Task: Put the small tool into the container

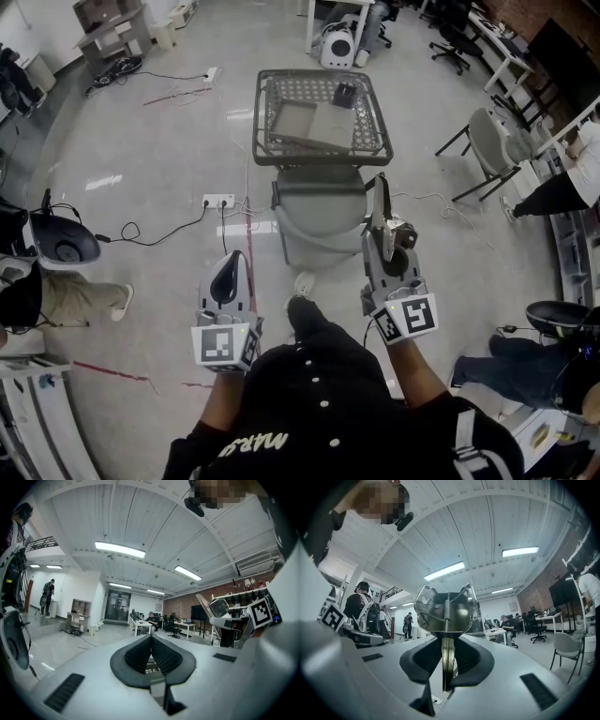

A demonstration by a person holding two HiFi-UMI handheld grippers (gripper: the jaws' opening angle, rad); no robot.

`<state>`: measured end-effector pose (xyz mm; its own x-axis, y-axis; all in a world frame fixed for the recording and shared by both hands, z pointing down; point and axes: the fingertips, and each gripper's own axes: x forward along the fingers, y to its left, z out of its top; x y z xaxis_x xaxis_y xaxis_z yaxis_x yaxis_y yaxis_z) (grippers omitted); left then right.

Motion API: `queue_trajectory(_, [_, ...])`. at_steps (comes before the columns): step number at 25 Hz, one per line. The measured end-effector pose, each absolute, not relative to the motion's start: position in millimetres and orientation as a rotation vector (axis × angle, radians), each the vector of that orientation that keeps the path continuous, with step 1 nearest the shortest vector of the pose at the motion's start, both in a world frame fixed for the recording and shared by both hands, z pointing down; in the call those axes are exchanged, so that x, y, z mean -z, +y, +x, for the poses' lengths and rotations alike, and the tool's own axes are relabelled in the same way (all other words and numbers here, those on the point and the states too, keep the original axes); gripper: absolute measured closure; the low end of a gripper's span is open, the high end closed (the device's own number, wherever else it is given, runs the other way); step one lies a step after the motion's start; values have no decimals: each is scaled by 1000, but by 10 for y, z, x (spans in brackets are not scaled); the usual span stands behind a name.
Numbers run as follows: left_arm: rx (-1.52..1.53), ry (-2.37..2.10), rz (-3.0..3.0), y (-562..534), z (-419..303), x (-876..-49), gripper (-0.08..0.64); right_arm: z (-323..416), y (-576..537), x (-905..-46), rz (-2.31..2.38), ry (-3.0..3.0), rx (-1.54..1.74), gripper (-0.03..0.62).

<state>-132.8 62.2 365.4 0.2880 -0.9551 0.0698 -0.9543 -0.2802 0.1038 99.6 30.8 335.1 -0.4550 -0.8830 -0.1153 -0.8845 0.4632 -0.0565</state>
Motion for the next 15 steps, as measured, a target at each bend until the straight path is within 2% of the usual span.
queue_trajectory(15, [-18,-1796,2429,-852,-1473,-3603,535,717,-1224,-3352,-1521,2598,1,515])
